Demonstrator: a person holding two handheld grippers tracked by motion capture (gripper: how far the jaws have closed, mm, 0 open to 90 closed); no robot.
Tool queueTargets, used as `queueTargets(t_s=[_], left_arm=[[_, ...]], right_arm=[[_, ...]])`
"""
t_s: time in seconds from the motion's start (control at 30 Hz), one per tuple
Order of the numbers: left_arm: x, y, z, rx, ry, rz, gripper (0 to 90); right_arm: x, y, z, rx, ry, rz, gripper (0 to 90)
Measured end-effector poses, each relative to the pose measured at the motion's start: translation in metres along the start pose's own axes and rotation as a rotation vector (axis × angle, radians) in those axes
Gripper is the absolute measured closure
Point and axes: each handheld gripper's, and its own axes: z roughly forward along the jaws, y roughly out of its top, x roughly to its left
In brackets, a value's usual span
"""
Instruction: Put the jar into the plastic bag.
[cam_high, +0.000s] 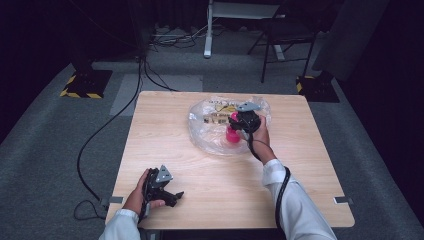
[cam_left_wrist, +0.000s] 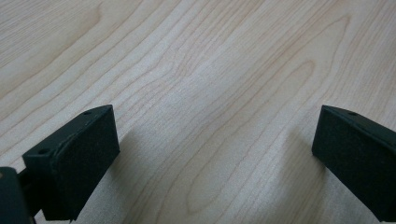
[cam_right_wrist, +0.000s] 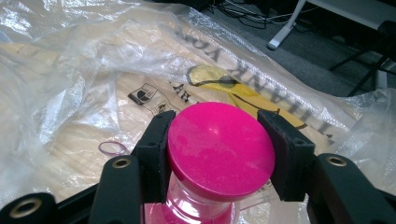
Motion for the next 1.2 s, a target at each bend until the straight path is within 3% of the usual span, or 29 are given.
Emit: queueTargets(t_s=[0.77,1.2], left_arm=[[0.0001,-0.0001,-0.0001,0.002,-0.001,0.002,0.3],[0.0002,-0.0001,-0.0001,0.002,-0.002,0.002,0.3]], right_arm=[[0.0001,-0.0057,-0.0048,0.016,0.032,-0.041,42.4],[-0.0034,-0.0042,-0.0059,0.063,0.058,-0.047,19.6]])
